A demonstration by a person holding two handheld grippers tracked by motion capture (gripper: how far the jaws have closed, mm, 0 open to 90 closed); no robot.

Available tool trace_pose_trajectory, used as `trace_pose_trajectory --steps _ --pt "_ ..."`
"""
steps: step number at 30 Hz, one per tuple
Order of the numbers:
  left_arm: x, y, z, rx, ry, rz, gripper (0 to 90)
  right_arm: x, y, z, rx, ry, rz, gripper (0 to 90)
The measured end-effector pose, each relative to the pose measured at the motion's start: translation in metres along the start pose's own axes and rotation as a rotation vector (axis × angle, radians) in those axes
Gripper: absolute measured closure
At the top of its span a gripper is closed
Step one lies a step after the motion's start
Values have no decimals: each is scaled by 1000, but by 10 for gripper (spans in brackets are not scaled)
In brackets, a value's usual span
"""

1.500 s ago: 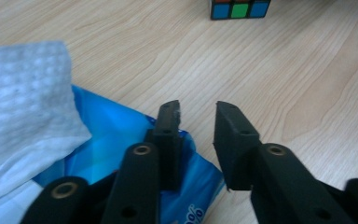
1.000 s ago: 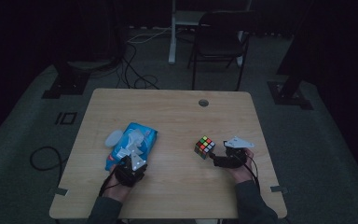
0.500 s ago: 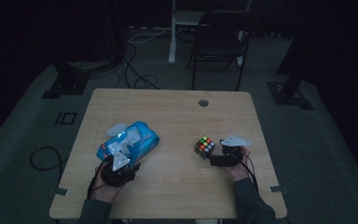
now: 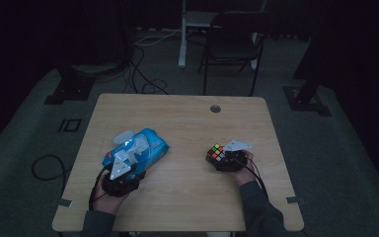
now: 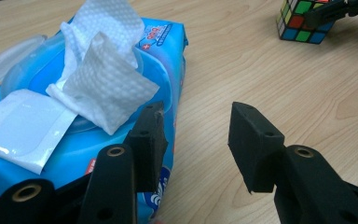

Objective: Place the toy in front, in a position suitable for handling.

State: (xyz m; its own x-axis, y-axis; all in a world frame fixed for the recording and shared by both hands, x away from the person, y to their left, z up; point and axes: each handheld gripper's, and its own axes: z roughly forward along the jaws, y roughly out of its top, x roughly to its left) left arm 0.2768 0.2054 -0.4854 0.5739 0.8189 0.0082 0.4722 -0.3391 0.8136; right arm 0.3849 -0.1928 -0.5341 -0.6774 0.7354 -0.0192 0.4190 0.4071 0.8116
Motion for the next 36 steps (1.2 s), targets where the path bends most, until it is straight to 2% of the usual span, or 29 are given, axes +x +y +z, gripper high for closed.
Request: trace_pose_trajectory --steps 4,17,24,26,29,36 --pt "2 -1 2 -3 -11 -15 564 5 1 -1 -12 -19 -37 343" --pt "4 -2 4 -5 -16 -21 564 36 0 -1 -12 77 -74 342" --pt "5 0 2 -8 -8 -17 565 38 0 -1 -16 89 -76 338" --pt "5 1 1 -14 -8 -17 564 38 0 -1 -17 101 -69 282" --pt "5 3 -1 -21 -7 -15 564 38 0 -3 -21 92 -67 215" --pt "6 10 -3 -25 -5 -7 563 36 1 -14 -42 98 -40 197"
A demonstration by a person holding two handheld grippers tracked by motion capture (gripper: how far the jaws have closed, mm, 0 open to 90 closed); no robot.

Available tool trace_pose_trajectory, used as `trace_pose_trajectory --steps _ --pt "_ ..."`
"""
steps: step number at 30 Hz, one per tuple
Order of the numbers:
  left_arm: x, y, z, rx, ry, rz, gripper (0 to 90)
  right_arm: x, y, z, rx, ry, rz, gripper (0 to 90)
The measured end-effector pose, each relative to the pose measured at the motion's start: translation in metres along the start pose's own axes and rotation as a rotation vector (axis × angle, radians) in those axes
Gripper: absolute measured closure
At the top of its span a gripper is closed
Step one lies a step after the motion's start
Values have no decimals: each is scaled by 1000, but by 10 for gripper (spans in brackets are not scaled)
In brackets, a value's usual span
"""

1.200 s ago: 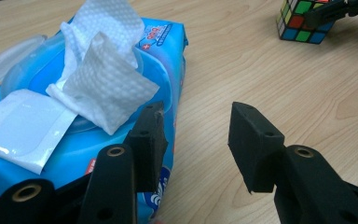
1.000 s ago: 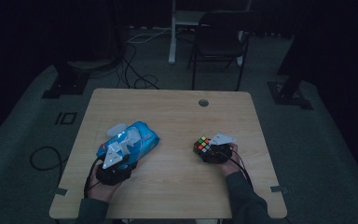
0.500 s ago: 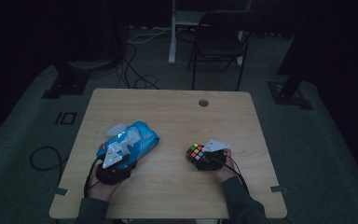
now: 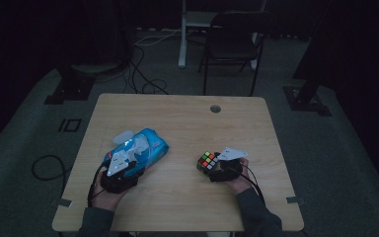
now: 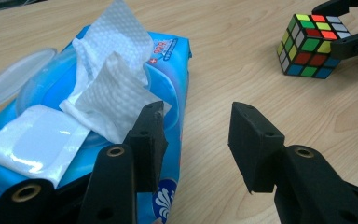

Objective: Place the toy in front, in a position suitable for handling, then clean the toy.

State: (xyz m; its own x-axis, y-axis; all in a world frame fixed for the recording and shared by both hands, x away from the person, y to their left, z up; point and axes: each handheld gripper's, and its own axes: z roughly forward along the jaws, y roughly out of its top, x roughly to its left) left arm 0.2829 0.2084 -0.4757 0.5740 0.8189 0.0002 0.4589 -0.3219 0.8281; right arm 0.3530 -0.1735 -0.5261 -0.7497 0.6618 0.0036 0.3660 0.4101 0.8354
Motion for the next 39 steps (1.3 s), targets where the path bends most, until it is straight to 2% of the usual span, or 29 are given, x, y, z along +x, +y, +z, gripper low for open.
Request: trace_pose_trajectory --steps 5,8,10,15,24,33,39 --pt "0 5 0 -5 -2 11 561 -3 0 -8 -16 -4 37 172" --pt "1 8 1 -3 -2 15 560 -5 0 -13 -33 -4 54 127" --pt "1 10 2 -3 0 17 558 -7 0 -17 -43 11 68 123" --pt "3 15 3 -7 5 23 542 -8 -3 -18 -29 -9 75 142" --pt "9 23 4 -24 13 25 518 -8 -4 -17 -22 -6 83 148" --pt "18 37 6 -21 45 54 492 -9 -5 -18 -25 -13 93 156" --pt "25 41 13 -9 63 55 484 -8 -7 -18 -19 -2 96 192"
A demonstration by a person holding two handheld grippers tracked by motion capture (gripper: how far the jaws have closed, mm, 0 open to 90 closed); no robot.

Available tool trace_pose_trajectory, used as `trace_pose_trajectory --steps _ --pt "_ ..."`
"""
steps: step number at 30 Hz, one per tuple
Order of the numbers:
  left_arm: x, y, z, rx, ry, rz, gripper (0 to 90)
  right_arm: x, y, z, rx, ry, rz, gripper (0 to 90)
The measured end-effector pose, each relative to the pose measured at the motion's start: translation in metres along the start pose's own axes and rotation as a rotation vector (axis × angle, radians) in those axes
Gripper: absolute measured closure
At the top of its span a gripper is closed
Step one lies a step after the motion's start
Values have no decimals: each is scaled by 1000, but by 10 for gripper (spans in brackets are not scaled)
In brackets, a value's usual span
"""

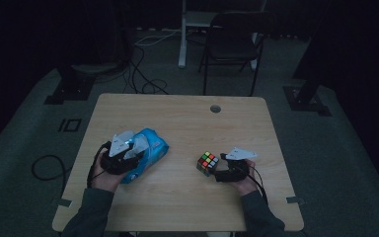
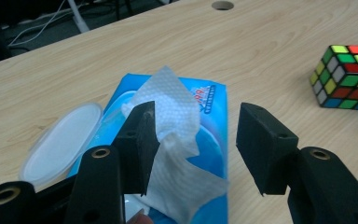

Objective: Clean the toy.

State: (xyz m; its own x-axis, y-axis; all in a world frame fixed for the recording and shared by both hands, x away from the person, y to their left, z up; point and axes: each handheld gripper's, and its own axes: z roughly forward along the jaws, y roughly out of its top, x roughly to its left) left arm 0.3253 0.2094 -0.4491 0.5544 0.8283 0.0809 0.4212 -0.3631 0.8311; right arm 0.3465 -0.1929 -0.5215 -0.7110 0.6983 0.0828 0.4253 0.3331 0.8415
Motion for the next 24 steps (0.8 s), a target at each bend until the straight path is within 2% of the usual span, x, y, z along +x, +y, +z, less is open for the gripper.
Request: trace_pose_trajectory --steps 18,21,24 --pt "2 -7 28 99 37 28 465 -2 -1 0 -3 -9 6 193" --pt "2 -9 33 127 68 23 481 -2 -1 -1 -4 -9 5 193" --pt "4 -10 35 144 96 15 552 -2 -1 -1 -6 -8 5 193"
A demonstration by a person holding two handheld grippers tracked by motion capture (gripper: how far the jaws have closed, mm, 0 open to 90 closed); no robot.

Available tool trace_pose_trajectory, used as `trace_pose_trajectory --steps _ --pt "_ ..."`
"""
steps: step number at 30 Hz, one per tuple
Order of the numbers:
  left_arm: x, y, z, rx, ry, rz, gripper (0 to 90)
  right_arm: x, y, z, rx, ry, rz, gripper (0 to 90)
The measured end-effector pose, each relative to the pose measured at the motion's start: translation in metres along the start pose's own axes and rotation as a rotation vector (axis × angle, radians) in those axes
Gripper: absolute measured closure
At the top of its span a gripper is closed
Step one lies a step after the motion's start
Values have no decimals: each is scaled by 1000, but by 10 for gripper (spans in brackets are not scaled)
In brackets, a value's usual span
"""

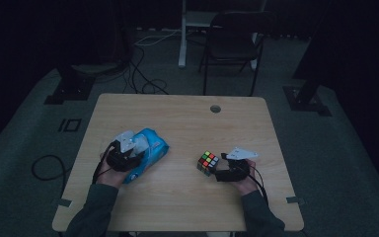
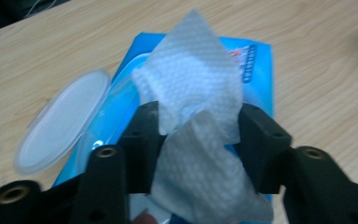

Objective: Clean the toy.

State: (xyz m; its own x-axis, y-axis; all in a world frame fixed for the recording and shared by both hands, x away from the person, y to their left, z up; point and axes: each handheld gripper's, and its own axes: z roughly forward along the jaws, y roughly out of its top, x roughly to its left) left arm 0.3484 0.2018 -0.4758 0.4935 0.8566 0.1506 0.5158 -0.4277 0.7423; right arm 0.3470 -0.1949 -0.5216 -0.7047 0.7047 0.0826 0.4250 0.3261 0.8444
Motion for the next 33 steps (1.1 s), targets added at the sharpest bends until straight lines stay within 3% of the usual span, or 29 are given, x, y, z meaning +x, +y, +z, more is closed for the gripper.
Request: trace_pose_trajectory --steps 6,14,33 --pt "3 1 -2 2 12 -8 759 0 0 0 -2 1 -2 193" --pt "4 4 -7 -20 7 -10 862 1 0 1 0 7 -2 193" --pt "-1 27 -29 -130 -53 -6 885 3 0 0 -6 25 -11 191"
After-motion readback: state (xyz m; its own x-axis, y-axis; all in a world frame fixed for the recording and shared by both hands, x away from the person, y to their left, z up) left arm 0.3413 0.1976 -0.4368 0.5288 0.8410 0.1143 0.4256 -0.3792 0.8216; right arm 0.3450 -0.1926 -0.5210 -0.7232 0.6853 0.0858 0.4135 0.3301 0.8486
